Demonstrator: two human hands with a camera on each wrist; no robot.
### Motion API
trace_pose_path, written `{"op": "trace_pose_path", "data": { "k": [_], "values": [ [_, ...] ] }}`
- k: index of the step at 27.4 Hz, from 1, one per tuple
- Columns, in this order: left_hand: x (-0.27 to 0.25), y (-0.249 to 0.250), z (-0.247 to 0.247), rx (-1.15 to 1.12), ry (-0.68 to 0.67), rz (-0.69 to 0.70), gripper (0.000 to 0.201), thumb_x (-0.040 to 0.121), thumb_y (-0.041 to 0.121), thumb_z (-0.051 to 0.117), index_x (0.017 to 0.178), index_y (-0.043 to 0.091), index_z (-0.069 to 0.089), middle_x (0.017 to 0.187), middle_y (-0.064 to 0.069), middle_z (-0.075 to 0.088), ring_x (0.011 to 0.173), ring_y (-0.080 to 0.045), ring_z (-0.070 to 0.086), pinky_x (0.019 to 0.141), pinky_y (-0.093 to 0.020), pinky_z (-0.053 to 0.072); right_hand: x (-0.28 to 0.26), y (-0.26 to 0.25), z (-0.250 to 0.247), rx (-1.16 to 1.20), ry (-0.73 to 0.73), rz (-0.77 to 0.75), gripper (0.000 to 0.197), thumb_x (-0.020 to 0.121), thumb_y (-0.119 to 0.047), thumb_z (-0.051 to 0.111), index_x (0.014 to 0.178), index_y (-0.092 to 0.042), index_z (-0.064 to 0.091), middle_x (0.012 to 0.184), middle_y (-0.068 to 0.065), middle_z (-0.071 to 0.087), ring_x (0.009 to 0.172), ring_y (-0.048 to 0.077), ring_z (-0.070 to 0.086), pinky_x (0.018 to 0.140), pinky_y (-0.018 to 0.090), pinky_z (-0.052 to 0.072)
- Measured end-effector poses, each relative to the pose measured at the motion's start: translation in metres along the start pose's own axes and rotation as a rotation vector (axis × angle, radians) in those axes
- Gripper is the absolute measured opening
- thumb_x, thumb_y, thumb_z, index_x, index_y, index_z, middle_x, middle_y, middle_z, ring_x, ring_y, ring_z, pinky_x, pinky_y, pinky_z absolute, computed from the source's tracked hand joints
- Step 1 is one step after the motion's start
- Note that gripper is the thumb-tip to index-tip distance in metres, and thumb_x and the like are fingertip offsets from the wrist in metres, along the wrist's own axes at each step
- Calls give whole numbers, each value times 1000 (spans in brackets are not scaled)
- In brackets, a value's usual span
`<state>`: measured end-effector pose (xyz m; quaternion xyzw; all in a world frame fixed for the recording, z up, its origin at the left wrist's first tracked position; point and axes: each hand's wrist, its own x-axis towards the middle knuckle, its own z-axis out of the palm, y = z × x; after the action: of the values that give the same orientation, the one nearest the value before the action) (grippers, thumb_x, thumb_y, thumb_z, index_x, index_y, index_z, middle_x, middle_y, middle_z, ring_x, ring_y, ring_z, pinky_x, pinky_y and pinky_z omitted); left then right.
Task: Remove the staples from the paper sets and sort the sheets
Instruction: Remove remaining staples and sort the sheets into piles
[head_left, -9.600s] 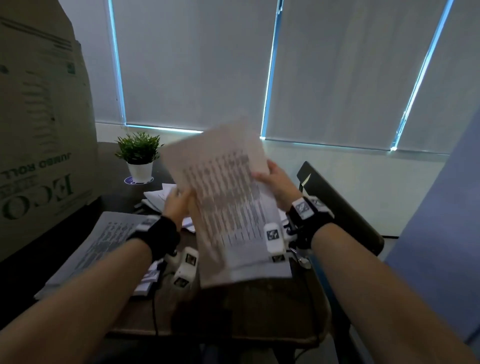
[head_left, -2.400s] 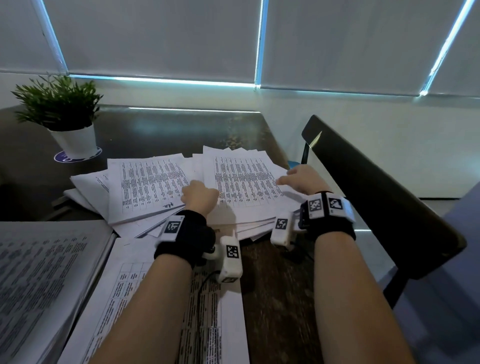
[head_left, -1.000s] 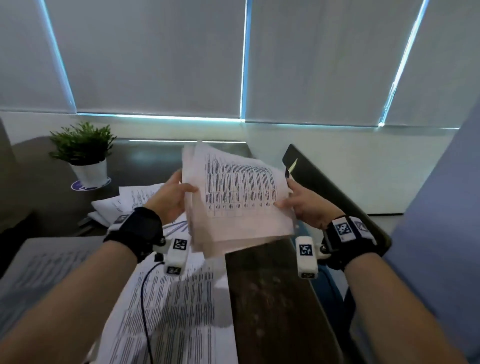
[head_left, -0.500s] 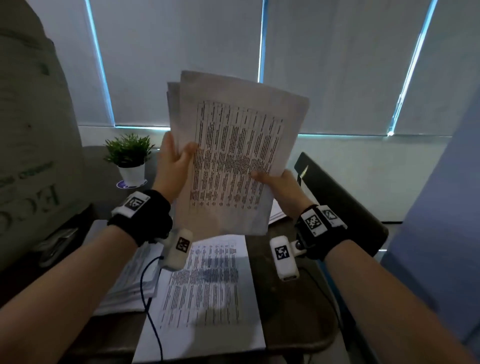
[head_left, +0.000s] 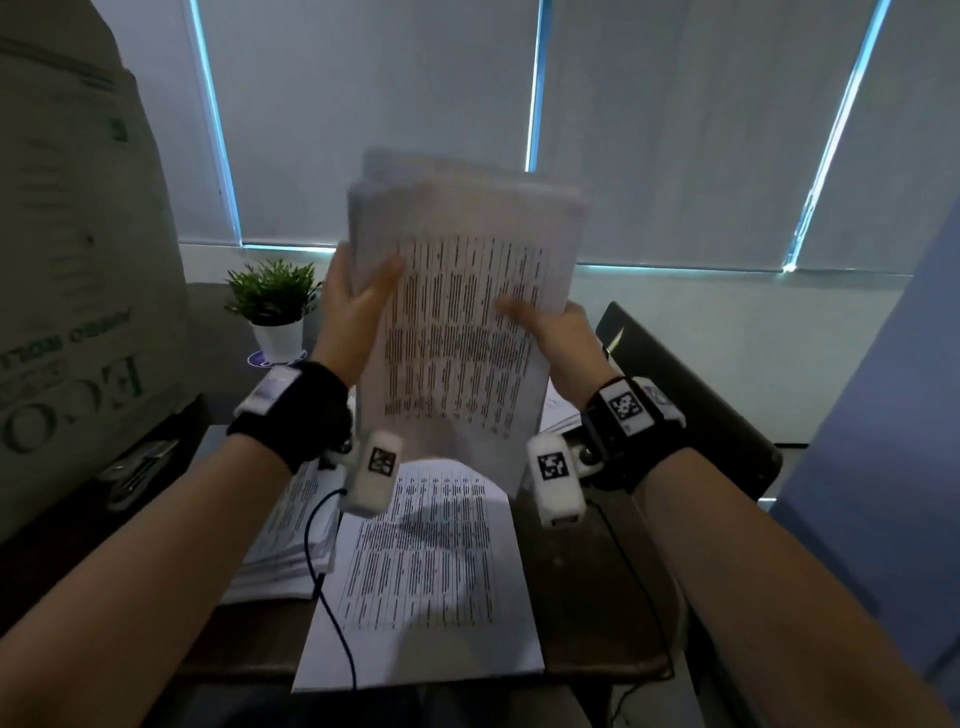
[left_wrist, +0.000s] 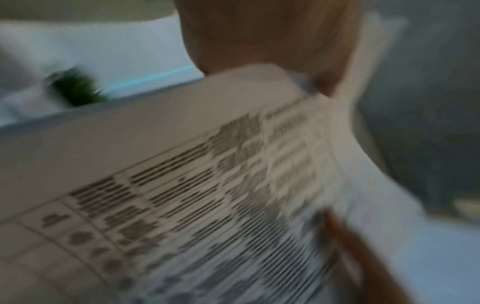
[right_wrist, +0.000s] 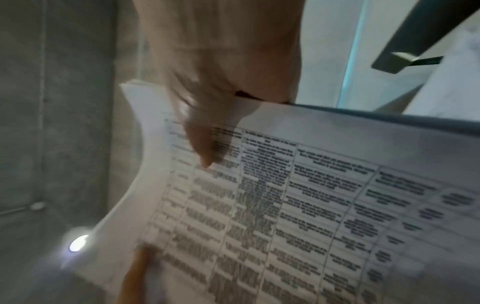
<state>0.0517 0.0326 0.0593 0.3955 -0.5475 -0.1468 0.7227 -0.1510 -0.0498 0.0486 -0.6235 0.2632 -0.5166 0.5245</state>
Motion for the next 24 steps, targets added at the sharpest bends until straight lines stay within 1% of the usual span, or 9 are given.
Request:
{"op": "trace_pose_path", "data": {
  "k": [3, 6, 9, 11, 14, 18, 19, 22, 24],
  "values": [
    [-43, -38, -17, -52, -176, -301, 78, 69, 62, 72, 127, 12, 54, 119, -8, 65, 109, -26, 63, 96, -49, 49, -36, 44, -16, -114, -202, 198, 45, 70, -20, 81, 113, -14, 67, 113, 5, 72, 108, 24, 67, 87, 30, 56],
    [-52, -45, -7, 24, -98, -315, 42, 77, 44, 63, 107, 16, 64, 104, -7, 69, 97, -24, 66, 91, -47, 51, -42, 50, -9, -19, -140, 147, 35, 75, -14, 82, 108, -17, 70, 112, 10, 72, 109, 32, 67, 89, 45, 56],
    [-22, -25, 2, -8, -12, -256, 15, 89, 11, 49, 92, 10, 63, 91, -8, 65, 83, -22, 63, 80, -40, 52, -23, 23, 1, 18, -50, 12, 34, 85, -14, 76, 117, -7, 67, 106, 11, 74, 97, 23, 72, 87, 40, 59],
    [-17, -33, -6, -21, -37, -359, 16, 86, 8, 48, 92, 13, 63, 91, -8, 65, 84, -23, 64, 81, -42, 53, -17, 34, -5, 11, -46, 69, 35, 83, -15, 77, 116, -8, 68, 108, 10, 74, 98, 23, 72, 88, 39, 59],
    [-47, -58, -14, 112, -155, -631, 15, 87, 12, 50, 96, 17, 60, 98, -9, 66, 101, -34, 63, 93, -51, 50, -33, 84, -12, -204, -110, 323, 35, 79, -19, 81, 112, -12, 70, 114, 10, 72, 110, 28, 67, 97, 46, 53],
    [-46, -48, -8, 186, -23, -403, 25, 93, 1, 47, 114, 13, 51, 99, 2, 63, 94, -18, 64, 71, -22, 54, -33, 79, -1, -236, 43, 158, 23, 82, -28, 78, 101, -21, 67, 110, 7, 73, 100, 23, 70, 90, 44, 57],
    [-44, -47, -12, 210, -13, -405, 29, 92, 2, 49, 118, 15, 46, 103, 1, 62, 93, -15, 63, 71, -24, 54, -32, 75, -2, -209, 43, 148, 25, 83, -25, 78, 104, -20, 65, 111, 7, 72, 100, 22, 70, 88, 42, 57],
    [-66, -65, -28, 385, -98, -569, 32, 88, 1, 57, 117, 9, 47, 105, -6, 61, 97, -27, 62, 83, -41, 53, -48, 90, 0, -159, -106, 404, 32, 87, -8, 71, 118, -3, 62, 115, 11, 69, 103, 26, 68, 89, 42, 57],
    [-91, -88, -40, 493, -209, -718, 31, 87, -5, 55, 115, 7, 46, 98, -8, 58, 97, -31, 58, 82, -40, 50, -62, 114, -1, -529, -252, 581, 23, 85, -13, 71, 103, 2, 66, 104, 11, 69, 95, 25, 66, 80, 34, 56]
  ]
}}
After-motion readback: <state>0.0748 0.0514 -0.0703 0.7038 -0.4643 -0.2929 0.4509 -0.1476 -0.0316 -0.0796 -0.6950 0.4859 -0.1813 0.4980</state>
